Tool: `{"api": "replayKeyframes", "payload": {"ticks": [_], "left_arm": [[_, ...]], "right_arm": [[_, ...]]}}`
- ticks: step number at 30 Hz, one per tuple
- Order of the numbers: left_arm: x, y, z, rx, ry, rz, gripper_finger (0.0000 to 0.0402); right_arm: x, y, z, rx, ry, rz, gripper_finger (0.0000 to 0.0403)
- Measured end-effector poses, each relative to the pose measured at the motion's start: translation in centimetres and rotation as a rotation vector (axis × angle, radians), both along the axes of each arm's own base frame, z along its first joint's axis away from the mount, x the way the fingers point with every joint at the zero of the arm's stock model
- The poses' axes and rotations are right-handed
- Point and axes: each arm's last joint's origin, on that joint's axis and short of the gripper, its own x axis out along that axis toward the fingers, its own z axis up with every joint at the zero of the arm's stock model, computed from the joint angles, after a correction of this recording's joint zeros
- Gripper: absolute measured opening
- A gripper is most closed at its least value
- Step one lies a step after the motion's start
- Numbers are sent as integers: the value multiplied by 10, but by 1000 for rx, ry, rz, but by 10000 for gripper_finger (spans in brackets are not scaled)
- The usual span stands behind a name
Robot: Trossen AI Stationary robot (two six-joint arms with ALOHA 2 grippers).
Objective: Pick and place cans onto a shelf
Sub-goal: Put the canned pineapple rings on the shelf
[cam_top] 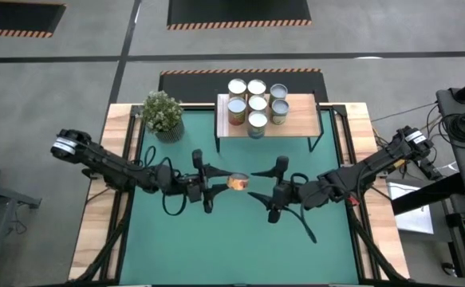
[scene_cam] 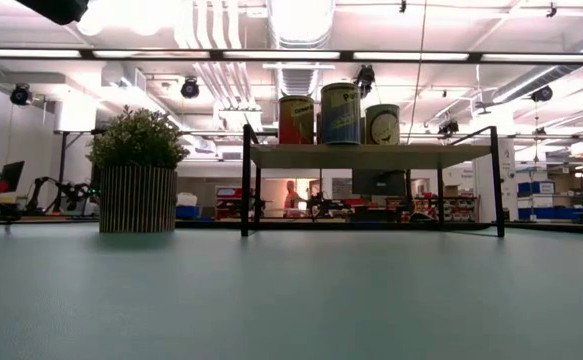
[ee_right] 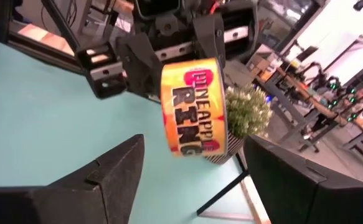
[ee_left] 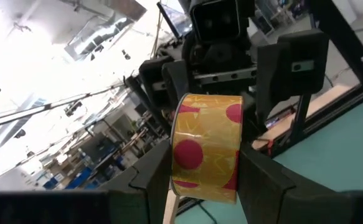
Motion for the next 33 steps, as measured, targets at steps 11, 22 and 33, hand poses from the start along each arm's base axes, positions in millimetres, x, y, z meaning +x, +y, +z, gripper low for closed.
{"api": "replayKeyframes", "payload": {"ticks": [11, 22, 33], "left_arm": [[8, -1, -7, -1, -67, 0, 137], [9, -1, -8, -1, -67, 27, 137], [9, -1, -9, -6, -57, 30, 152]], "right_arm": [[9, 2, -1, -53, -32, 45, 251], [10, 1, -1, -72, -34, 41, 203], [8, 0, 0, -67, -28, 41, 133]]}}
